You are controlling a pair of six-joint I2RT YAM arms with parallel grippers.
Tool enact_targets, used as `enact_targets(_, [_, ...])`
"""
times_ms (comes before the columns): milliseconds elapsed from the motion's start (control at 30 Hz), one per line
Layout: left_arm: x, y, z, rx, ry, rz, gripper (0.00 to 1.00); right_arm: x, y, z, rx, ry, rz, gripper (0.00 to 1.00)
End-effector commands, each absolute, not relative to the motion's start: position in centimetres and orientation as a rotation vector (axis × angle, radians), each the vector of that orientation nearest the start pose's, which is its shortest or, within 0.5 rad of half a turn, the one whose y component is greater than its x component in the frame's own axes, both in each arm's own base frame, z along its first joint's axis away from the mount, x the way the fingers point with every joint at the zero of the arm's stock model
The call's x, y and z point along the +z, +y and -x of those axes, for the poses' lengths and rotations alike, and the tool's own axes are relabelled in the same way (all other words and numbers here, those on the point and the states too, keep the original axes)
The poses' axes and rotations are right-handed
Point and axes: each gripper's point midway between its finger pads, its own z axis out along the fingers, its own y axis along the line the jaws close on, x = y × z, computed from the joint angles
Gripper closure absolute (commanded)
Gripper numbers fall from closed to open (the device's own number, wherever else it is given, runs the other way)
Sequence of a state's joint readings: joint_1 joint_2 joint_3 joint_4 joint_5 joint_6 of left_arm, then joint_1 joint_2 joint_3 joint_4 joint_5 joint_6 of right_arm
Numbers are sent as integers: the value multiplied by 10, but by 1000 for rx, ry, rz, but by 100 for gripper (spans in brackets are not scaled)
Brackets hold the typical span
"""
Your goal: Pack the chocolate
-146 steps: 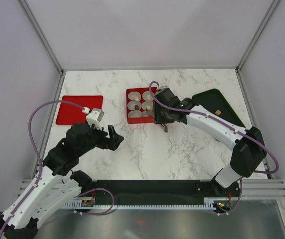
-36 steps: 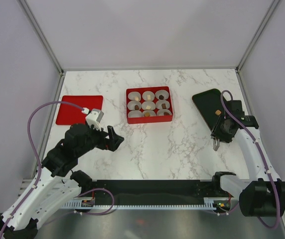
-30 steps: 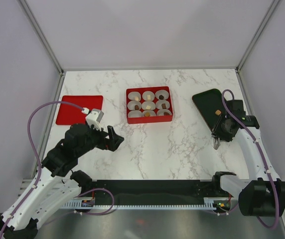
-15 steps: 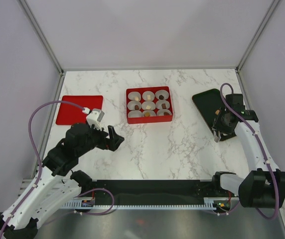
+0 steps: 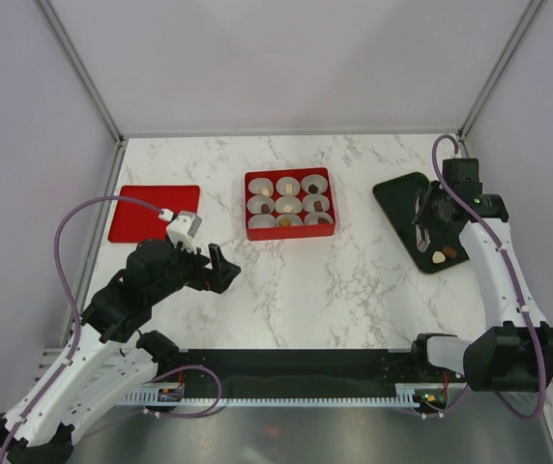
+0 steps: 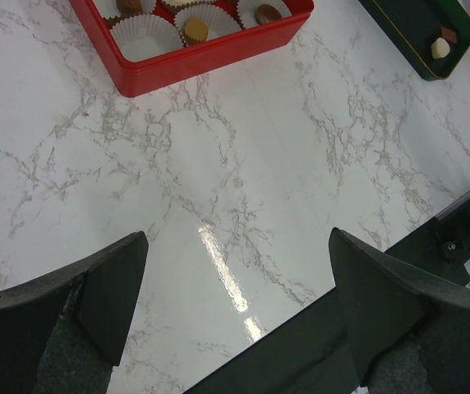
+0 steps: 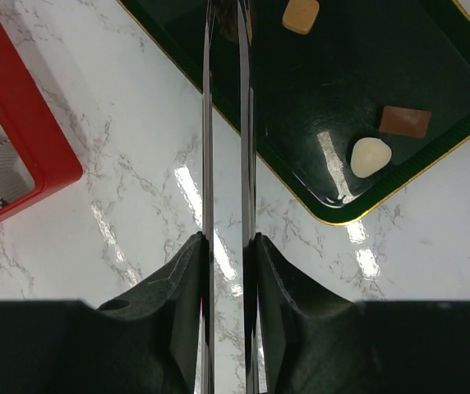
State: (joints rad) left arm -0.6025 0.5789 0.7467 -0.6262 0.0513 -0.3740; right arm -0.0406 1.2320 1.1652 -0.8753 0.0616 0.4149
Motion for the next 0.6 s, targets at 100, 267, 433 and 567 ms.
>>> enact_targets(100, [224,-151,-185,-650,2030,-247,1,202,31,-316,165,2391,-510,64])
enact_targets(267, [225,-149,-184,-646,2022,-241,1,215,100,-325,274,2387,-370,64])
enact_targets(433, [227,-147,-184,-641,2012,-229,1,247,176,-324,422,2327,-232,64])
enact_targets(567, [229,-146,-183,-644,2003,-226,1,241,236,-317,505,2360,-123,64])
